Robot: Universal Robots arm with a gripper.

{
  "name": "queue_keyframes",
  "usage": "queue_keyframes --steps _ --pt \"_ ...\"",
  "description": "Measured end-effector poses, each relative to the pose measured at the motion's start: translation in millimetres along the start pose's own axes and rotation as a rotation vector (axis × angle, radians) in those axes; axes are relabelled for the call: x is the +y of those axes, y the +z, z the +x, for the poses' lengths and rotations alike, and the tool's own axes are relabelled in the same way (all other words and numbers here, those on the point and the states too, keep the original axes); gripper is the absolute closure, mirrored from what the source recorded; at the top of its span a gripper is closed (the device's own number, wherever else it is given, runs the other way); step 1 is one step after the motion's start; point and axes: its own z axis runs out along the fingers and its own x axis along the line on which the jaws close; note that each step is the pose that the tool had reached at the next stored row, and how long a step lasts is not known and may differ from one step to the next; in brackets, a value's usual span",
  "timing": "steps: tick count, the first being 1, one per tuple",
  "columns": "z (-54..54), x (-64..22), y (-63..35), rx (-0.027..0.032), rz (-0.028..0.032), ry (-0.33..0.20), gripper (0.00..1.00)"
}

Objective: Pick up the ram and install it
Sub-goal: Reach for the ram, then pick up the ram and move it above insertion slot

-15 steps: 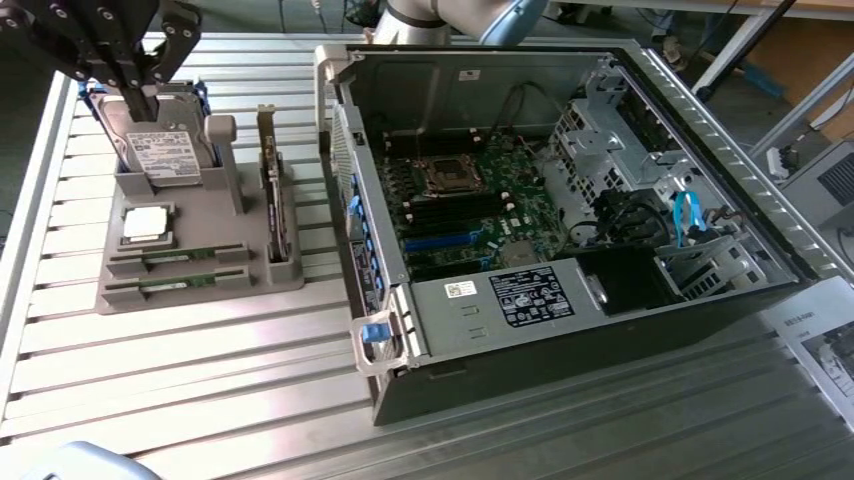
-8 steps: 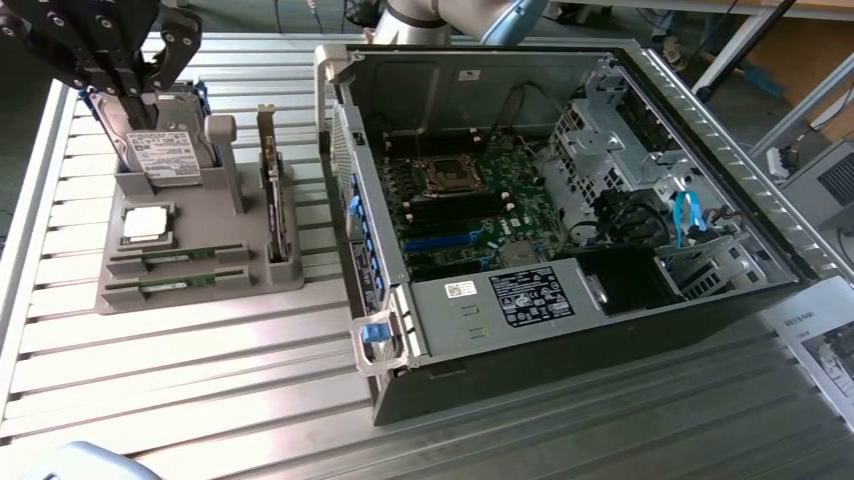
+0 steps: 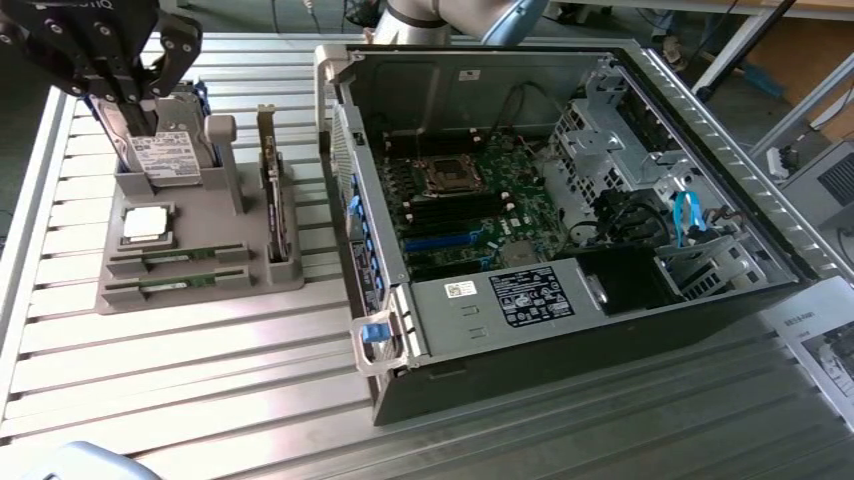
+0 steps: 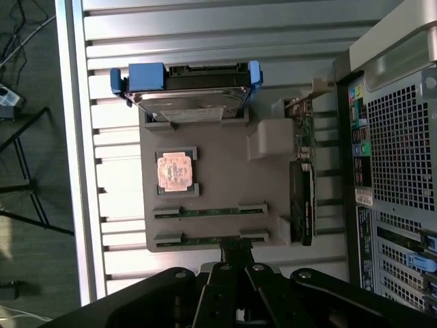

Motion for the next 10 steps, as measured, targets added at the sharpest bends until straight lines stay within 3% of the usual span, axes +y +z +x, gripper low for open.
queue_keyframes --steps 10 --pt "0.0 -0.3 0.0 0.0 0.0 0.0 0.9"
